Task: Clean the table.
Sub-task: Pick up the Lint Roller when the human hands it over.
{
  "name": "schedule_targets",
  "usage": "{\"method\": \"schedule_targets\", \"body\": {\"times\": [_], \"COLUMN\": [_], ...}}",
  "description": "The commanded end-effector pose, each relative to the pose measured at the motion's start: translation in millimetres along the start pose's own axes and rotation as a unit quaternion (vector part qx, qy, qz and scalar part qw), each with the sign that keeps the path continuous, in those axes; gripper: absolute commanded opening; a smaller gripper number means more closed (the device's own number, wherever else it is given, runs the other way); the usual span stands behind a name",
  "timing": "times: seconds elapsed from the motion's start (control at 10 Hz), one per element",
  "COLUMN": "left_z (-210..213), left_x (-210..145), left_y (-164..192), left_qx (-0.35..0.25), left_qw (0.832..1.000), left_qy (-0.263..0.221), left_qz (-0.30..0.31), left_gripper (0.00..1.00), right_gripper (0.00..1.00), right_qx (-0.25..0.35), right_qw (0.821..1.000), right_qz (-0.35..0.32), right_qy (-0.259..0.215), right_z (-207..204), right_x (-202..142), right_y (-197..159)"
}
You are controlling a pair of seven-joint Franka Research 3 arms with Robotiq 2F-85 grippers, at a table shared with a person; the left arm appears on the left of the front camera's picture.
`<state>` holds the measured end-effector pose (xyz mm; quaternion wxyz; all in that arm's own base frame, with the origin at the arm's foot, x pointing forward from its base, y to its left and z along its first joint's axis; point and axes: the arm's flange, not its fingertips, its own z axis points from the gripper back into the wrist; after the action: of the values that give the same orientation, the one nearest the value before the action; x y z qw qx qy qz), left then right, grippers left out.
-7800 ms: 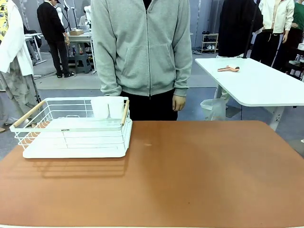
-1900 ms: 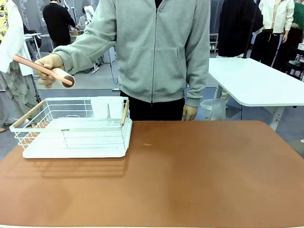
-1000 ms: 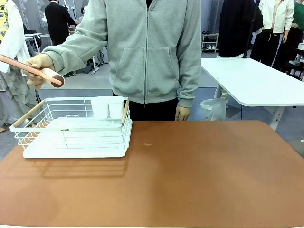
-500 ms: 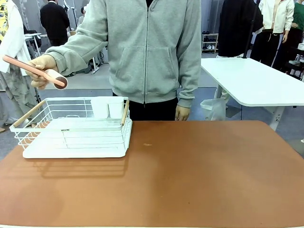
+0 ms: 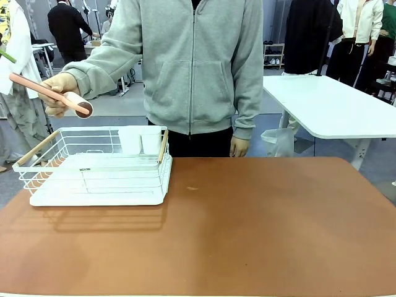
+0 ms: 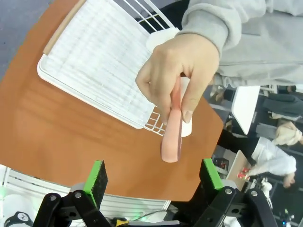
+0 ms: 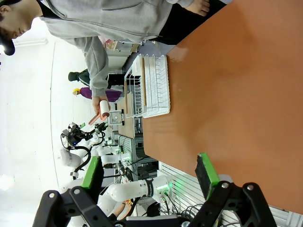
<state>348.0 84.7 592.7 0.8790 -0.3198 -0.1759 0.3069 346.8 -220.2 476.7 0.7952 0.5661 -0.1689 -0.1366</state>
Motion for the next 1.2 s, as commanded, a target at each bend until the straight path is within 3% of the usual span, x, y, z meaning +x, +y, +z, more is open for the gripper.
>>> {"method": "schedule_targets", "body": {"times": [0.0, 0.8, 1.1], "left_z": [-9, -57, -62], "left_x": [-17, -21, -15], "left_y": [-5, -19, -16], "left_qx": [0.019, 0.023, -0.003], "left_qw": [0.999, 0.997, 0.996], "left_qy": [-0.034, -0.038, -0.046], "left_qz": [0.024, 0.057, 0.076], "left_gripper": [1.0, 1.0, 1.0], "right_gripper": [1.0, 1.0, 1.0], "right_qx": [0.008, 0.008, 0.008], "right_qw": [1.0, 1.0, 1.0], "right_qz": [0.005, 0.005, 0.005], "right_qy": [-0.003, -0.003, -0.003], "right_z": [2, 2, 2], "right_x": [0, 0, 0], "right_y": [3, 3, 3]}}
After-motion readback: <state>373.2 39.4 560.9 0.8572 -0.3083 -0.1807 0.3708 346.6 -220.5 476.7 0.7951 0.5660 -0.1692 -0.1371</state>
